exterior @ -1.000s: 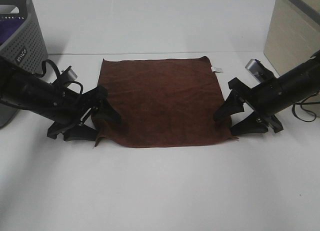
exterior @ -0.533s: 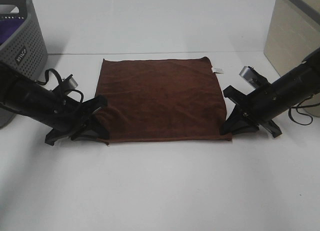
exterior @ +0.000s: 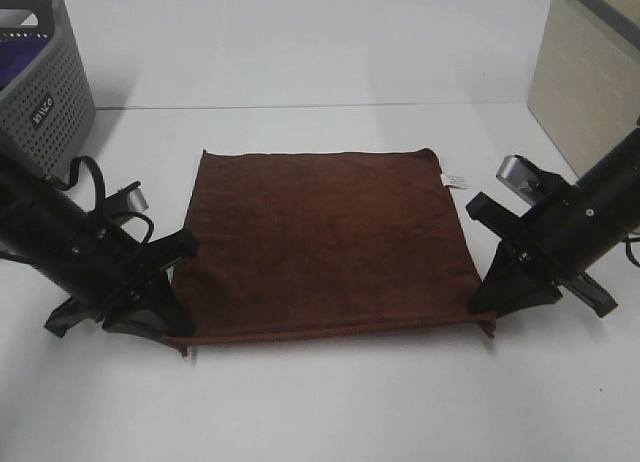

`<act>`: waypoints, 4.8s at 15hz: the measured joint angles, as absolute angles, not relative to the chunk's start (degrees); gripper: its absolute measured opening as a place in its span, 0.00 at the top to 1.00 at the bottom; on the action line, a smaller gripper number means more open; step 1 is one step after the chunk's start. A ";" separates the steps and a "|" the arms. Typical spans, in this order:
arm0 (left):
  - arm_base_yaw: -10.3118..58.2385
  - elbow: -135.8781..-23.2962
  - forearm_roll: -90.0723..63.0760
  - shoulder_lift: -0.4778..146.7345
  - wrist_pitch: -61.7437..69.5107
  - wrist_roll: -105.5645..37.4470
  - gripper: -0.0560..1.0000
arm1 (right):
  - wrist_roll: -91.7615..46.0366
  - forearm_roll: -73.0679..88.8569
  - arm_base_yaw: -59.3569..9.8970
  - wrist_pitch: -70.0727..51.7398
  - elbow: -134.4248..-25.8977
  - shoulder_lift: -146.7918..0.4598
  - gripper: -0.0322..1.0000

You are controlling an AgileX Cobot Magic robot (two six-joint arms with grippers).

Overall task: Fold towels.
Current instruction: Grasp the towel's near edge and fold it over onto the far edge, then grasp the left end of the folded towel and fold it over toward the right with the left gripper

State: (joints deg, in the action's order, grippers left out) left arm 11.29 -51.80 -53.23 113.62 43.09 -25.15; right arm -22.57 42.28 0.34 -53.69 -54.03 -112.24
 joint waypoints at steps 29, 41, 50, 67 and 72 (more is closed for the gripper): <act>11.40 -87.95 -49.05 129.09 26.13 -22.57 0.93 | -22.35 42.51 0.11 -50.19 -100.84 -134.82 0.95; 14.32 -87.95 -46.93 129.95 20.11 -24.69 0.19 | -20.97 36.67 0.74 -48.19 -100.96 -134.59 0.09; 9.11 -88.18 -32.89 127.71 29.39 -8.42 0.19 | -16.67 31.63 0.74 -55.00 -101.01 -130.63 0.09; 6.59 -100.90 -35.35 135.22 45.72 -6.88 0.91 | -15.41 29.97 0.74 -55.06 -101.01 -130.63 0.09; 8.42 -112.76 -32.03 135.22 56.09 -1.66 0.91 | -15.30 29.45 0.74 -55.92 -101.01 -130.63 0.09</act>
